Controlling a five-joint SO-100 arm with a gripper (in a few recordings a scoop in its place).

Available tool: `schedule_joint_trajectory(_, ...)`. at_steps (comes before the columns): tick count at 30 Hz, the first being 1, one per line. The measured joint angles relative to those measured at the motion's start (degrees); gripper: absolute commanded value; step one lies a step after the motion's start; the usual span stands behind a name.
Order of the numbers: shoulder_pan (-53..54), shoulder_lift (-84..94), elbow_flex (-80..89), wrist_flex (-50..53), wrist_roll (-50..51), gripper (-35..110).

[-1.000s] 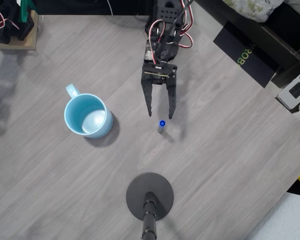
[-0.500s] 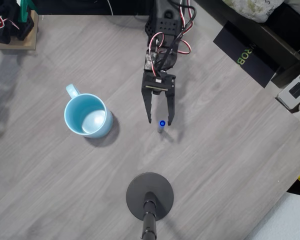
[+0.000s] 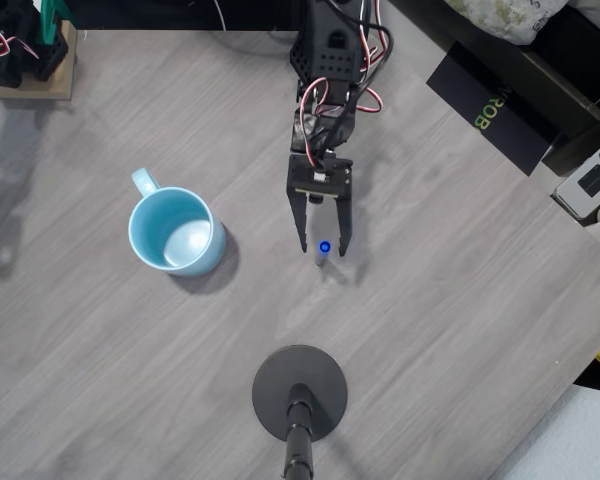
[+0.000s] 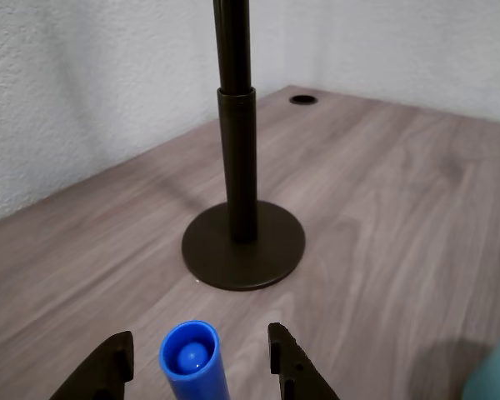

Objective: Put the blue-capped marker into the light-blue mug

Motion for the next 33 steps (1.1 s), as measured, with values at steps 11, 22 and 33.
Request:
schedule_joint_trajectory(11,-2.7,-11.2,-0.1,-9.7,-1.6,0)
schedule_joint_trajectory(22,-3.3,-16.6,-0.1,-17.3,-1.5,0)
schedule_joint_trajectory(33,0.1,-15.0,-0.1,-17.4,-1.5,0)
